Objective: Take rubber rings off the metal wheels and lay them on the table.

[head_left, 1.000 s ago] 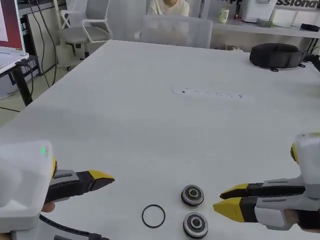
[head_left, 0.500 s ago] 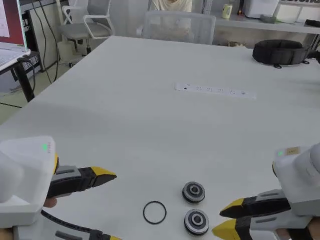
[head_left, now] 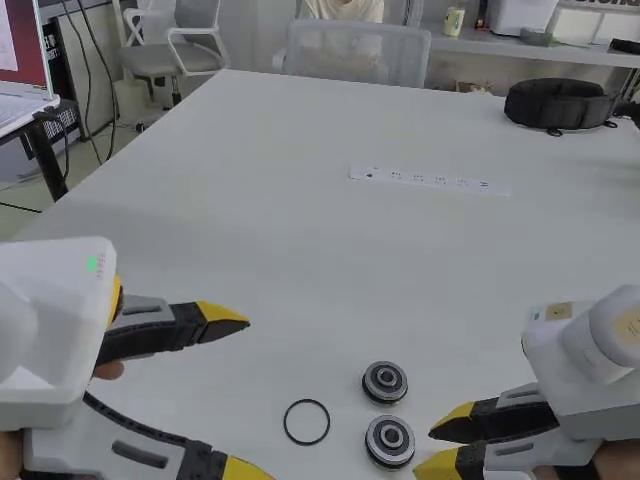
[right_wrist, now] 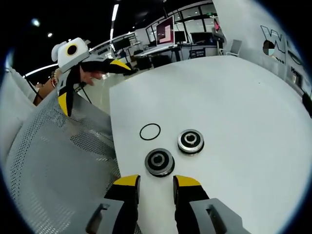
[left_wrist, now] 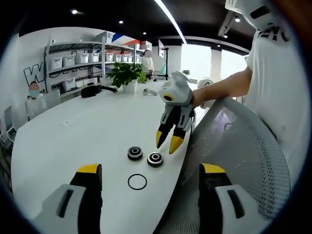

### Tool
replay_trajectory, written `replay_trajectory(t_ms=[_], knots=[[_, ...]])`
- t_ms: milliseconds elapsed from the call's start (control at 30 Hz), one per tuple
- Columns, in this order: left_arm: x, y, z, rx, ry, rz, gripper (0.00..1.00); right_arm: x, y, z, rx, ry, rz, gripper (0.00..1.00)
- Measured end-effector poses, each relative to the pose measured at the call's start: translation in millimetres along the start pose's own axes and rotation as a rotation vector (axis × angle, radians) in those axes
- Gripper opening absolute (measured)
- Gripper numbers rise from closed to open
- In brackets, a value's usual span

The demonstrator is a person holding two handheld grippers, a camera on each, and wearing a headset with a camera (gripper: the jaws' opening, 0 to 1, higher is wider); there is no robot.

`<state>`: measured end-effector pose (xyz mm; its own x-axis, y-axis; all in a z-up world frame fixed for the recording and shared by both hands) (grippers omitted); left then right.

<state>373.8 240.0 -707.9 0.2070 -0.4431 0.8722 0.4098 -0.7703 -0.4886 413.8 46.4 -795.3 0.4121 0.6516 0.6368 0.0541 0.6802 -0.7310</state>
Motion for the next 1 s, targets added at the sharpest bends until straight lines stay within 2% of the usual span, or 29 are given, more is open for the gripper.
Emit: replay_trajectory(t_ms=[100,200,267,367,533,633,700,833,933,1000], knots=[[16.7,4.6,1.7,-0.010,0.061,-0.015,0.79,2.2,1.6,0.9,-0.011,-0.024,-0.013,0.25],[27.1,13.7,3.8,-0.023,0.086,-0.016,0.79,0.5,5.9,3.0,-0.016,-0.060,0.007,0.25],[34.1,20.7,5.5,-0.030,0.125,-0.008,0.76,-1.3,8.5,5.1,-0.014,-0.075,0.021,0.25],[39.8,33.0,7.9,-0.045,0.168,0.001,0.67,-4.2,12.2,8.3,-0.007,-0.102,0.043,0.26],[46.2,54.4,2.5,-0.125,0.225,0.030,0.68,-3.3,13.9,6.8,-0.023,-0.126,0.046,0.27],[52.4,68.5,1.3,-0.147,0.218,0.015,0.67,-2.5,13.6,3.8,-0.037,-0.120,0.038,0.27],[54.6,79.5,-1.9,-0.170,0.216,0.013,0.66,-1.4,12.8,2.5,-0.039,-0.109,0.026,0.27],[54.5,99.3,-6.1,-0.189,0.251,0.019,0.65,0.0,11.8,0.7,-0.048,-0.096,0.011,0.27],[49.0,110.4,-8.8,-0.220,0.258,0.036,0.62,0.3,11.5,-0.1,-0.049,-0.091,0.006,0.27],[45.1,114.9,-6.7,-0.227,0.265,0.042,0.57,0.4,11.5,-0.2,-0.050,-0.090,0.004,0.27]])
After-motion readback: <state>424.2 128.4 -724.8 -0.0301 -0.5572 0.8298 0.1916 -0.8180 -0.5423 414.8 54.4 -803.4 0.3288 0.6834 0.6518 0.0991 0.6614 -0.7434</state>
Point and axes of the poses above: the centre of the closed fingertips' face, and the gripper's own axes: y roughly forward along the fingers, z roughly to its left, x roughly out of its top, the point moved 6 cm from there along -y, roughly backward along the fingers, and after that the axes turned 2 degrees about z, right-handed, at the moved point
